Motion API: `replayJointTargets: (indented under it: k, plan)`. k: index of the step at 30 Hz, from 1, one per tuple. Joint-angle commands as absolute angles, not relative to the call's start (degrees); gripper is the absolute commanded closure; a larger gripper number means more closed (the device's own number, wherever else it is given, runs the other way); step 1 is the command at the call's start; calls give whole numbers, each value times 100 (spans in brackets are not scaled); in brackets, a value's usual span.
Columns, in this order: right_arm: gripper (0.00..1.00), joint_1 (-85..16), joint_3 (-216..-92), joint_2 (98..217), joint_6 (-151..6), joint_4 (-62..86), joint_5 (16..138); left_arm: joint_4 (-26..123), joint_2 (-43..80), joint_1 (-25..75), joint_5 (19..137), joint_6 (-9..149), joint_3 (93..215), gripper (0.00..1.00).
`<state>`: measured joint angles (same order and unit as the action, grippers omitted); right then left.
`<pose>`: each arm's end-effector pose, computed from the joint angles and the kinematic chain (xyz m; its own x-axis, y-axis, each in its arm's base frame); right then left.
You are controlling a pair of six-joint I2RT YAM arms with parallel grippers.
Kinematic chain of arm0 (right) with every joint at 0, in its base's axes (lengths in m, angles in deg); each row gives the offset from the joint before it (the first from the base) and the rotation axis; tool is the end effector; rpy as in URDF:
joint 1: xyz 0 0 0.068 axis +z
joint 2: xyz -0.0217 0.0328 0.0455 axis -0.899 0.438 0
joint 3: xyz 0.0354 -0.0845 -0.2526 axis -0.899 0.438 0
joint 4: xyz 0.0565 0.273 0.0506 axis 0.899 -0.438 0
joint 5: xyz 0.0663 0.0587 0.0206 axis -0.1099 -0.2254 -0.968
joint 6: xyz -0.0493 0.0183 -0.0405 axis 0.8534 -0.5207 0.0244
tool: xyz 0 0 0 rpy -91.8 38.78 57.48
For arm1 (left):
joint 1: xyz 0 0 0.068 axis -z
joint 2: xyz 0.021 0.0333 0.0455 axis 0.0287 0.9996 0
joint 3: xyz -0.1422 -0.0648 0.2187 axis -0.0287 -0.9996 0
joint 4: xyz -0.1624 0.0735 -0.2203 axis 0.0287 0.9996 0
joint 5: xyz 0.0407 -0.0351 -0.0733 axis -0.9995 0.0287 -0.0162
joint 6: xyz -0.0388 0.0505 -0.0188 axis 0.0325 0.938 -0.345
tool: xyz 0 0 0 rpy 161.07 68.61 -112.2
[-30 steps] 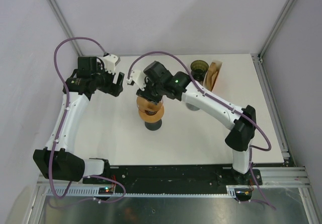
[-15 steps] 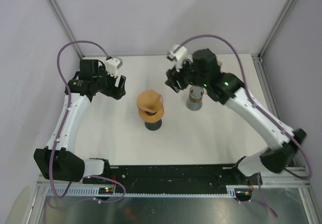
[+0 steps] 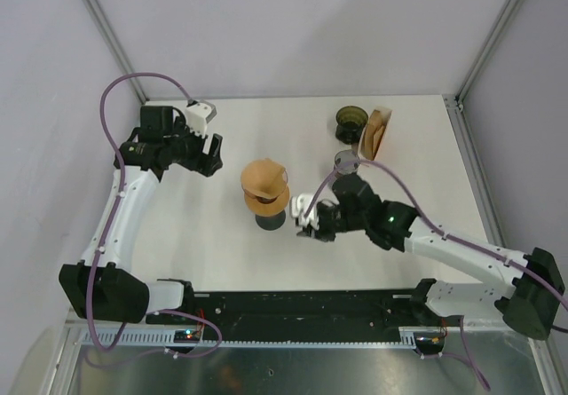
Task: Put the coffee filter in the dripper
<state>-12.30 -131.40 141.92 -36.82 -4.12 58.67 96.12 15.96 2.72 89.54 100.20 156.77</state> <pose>0.1635 0.2438 0.2908 0.1900 -0.4607 -0.8670 -0.9708 0.0434 -0.2358 0.2980 -0.0406 0.3428 -0.5630 0.3414 -0.7527 0.5166 0.8562 0.0020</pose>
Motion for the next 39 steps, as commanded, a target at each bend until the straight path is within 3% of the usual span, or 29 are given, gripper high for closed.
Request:
replayJointTargets:
  k: [1, 8, 10, 22, 39]
  plan:
    - [72, -697, -12752, 14280, -2344, 216, 5765, 9463, 1362, 231, 8959, 10043, 15621, 15]
    - [96, 314, -12542, 15254, -1247, 499, 7525, 9446, 1379, 231, 8930, 10035, 15658, 15]
    - [99, 559, -12539, 15526, -991, 675, 8008, 9439, 1392, 231, 8932, 10043, 15670, 15]
    - [100, 913, -12539, 16924, 416, 2441, 9781, 9388, 1374, 226, 8834, 10142, 15545, 13]
    - [100, 551, -12667, 17995, 1027, 3591, 9992, 9256, 1348, 57, 8730, 10248, 15410, 10]
